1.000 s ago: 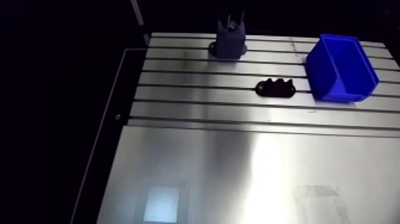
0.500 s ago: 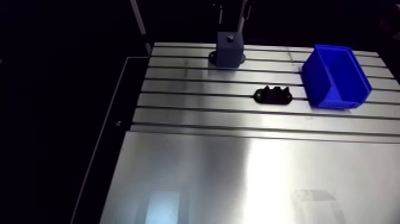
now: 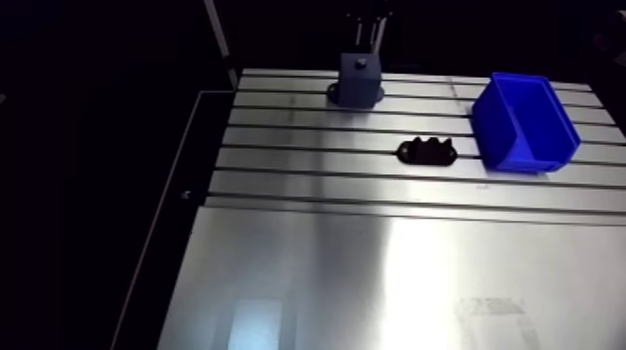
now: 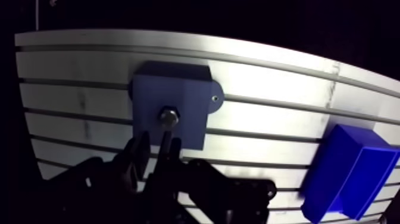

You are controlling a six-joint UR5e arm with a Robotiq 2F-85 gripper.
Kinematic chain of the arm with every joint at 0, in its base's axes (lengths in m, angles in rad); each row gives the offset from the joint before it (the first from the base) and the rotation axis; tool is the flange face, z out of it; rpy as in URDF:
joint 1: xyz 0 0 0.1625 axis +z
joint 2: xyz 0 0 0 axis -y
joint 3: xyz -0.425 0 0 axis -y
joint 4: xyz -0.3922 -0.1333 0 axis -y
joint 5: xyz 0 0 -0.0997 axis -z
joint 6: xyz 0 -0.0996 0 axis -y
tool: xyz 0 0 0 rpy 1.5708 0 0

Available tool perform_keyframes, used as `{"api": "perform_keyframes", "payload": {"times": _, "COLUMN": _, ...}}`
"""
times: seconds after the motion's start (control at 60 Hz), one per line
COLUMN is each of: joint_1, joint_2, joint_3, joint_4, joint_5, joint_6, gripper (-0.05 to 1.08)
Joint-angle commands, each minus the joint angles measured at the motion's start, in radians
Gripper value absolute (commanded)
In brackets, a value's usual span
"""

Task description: Pick up the M10 bolt and insert it into the hex recess until seated.

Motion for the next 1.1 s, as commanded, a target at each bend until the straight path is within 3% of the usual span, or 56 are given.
{"api": "perform_keyframes", "payload": {"times": 0.017, "joint_1": -0.001, "joint_2": 0.005, "joint_3": -0.001, "joint_4": 0.019, "joint_5": -0.002, "joint_6": 0.025, "gripper": 1.05}}
{"api": "perform_keyframes", "payload": {"times": 0.333, "joint_1": -0.002, "joint_2": 0.007, "joint_3": 0.023, "joint_4": 0.009, "joint_5": 0.006, "joint_6": 0.027, "gripper": 1.06}}
{"api": "perform_keyframes", "payload": {"times": 1.1, "joint_1": -0.002, "joint_2": 0.013, "joint_3": 0.050, "joint_4": -0.048, "joint_5": 0.005, "joint_6": 0.029, "gripper": 1.08}}
